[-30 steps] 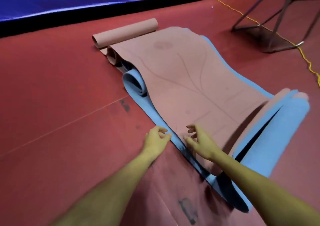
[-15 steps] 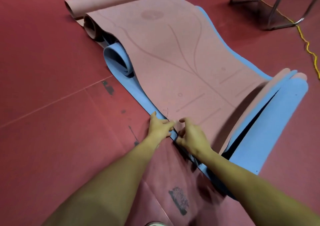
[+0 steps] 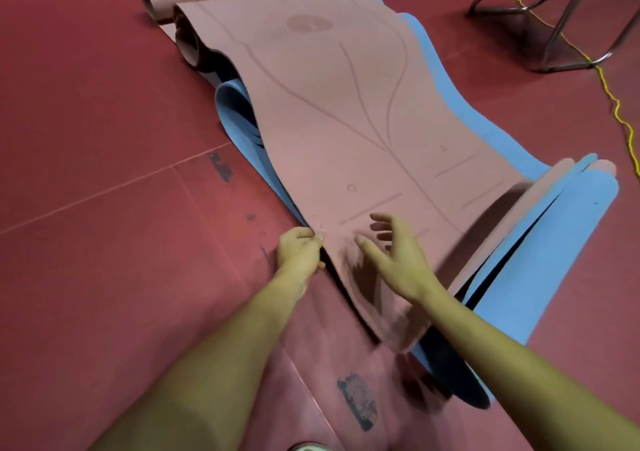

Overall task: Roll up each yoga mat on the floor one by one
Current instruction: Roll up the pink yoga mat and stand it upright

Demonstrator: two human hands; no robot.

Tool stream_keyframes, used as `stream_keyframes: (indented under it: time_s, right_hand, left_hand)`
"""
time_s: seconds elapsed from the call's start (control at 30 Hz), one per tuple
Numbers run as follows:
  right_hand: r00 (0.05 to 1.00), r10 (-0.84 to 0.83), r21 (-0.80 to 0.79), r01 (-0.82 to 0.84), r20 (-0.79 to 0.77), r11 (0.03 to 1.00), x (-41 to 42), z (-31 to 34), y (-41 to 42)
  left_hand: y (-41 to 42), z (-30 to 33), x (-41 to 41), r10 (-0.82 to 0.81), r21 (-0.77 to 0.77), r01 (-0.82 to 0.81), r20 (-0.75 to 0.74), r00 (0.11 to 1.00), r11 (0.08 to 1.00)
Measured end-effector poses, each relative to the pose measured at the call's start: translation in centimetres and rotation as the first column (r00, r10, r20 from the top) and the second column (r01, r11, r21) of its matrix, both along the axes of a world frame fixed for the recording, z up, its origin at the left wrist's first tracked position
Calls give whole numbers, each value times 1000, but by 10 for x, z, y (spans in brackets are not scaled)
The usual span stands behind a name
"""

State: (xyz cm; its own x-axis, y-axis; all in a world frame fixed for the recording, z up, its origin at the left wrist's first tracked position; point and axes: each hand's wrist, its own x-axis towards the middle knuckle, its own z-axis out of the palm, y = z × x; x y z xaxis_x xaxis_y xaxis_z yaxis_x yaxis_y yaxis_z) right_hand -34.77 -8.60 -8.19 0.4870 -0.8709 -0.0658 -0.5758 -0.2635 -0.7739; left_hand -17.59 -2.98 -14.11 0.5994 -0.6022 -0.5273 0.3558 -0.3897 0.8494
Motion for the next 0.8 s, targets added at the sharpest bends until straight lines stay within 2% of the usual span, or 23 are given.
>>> stream_keyframes:
  time_s: [0.07, 0.17, 0.3, 0.4, 0.47, 0.6, 0.7, 0.8]
  right_hand:
    - [992, 28, -46, -34, -126, 998, 1, 2, -15]
    - [946, 2, -67, -25, -325, 997, 3, 7, -41]
    - [818, -75, -29, 71, -571, 997, -6, -2, -76]
    - [746, -5, 80, 77, -666, 994, -13, -11, -80]
    - [747, 58, 175, 79, -662, 981, -16, -21, -73]
    - [646, 59, 116, 46, -761, 992, -16, -35, -61]
    - [650, 55, 101, 33, -758, 994, -15, -37, -65]
    - [683, 16, 80, 63, -730, 995, -12, -31, -69]
  left_hand:
    - [27, -8, 29, 19, -13, -19, 19, 1000, 1000]
    - [86, -17, 88, -76, 12, 75, 142, 987, 997]
    - [154, -28, 147, -216, 127, 189, 256, 942, 974]
    - [160, -27, 154, -246, 158, 207, 289, 925, 966]
    - [149, -22, 152, -206, 119, 179, 271, 940, 977]
    - [116, -11, 161, -23, -3, 24, 177, 984, 1000]
    - [80, -2, 174, 116, -55, -105, 248, 962, 993]
    - [59, -9, 185, 193, -26, -201, 410, 891, 979]
